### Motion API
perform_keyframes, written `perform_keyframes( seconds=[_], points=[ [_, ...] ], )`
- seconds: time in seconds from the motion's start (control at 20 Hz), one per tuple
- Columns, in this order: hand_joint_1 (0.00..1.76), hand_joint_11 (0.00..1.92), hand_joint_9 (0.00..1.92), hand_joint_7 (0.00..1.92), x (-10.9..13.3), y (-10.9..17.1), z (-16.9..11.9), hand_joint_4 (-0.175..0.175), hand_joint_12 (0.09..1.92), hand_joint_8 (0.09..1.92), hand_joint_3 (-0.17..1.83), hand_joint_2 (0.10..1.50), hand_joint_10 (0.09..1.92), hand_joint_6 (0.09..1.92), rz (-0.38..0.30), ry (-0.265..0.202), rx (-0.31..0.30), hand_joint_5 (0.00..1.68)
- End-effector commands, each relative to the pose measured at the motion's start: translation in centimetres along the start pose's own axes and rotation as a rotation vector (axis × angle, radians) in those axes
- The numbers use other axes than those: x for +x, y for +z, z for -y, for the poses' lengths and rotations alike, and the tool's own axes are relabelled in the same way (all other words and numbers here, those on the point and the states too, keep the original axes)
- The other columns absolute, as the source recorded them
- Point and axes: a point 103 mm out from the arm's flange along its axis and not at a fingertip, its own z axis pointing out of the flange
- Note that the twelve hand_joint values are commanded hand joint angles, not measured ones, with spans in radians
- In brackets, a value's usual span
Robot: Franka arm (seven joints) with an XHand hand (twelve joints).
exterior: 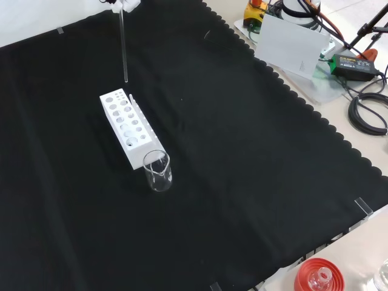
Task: Put the glass rod back on the white test tube rack.
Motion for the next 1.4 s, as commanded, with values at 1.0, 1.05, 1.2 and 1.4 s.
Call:
perform_keyframes(
  seconds=[1.0, 1.05, 1.2, 1.4],
  points=[
    [1.33, 1.56, 1.76, 1.38, 3.2, 0.6, -1.9, -0.175, 0.66, 0.68, 0.56, 0.71, 0.32, 0.54, 0.056, -0.011, 0.049, 1.19],
    [1.33, 1.56, 1.76, 1.38, 2.7, 0.6, -1.6, -0.175, 0.66, 0.68, 0.56, 0.71, 0.32, 0.54, 0.040, -0.016, 0.038, 1.19],
    [1.33, 1.56, 1.76, 1.38, 2.5, 0.7, -1.5, -0.175, 0.66, 0.68, 0.56, 0.71, 0.32, 0.54, 0.040, -0.014, 0.038, 1.19],
    [1.33, 1.56, 1.76, 1.38, 2.6, 0.8, -1.6, -0.175, 0.66, 0.68, 0.56, 0.71, 0.32, 0.54, 0.036, -0.021, 0.042, 1.19]
  ],
)
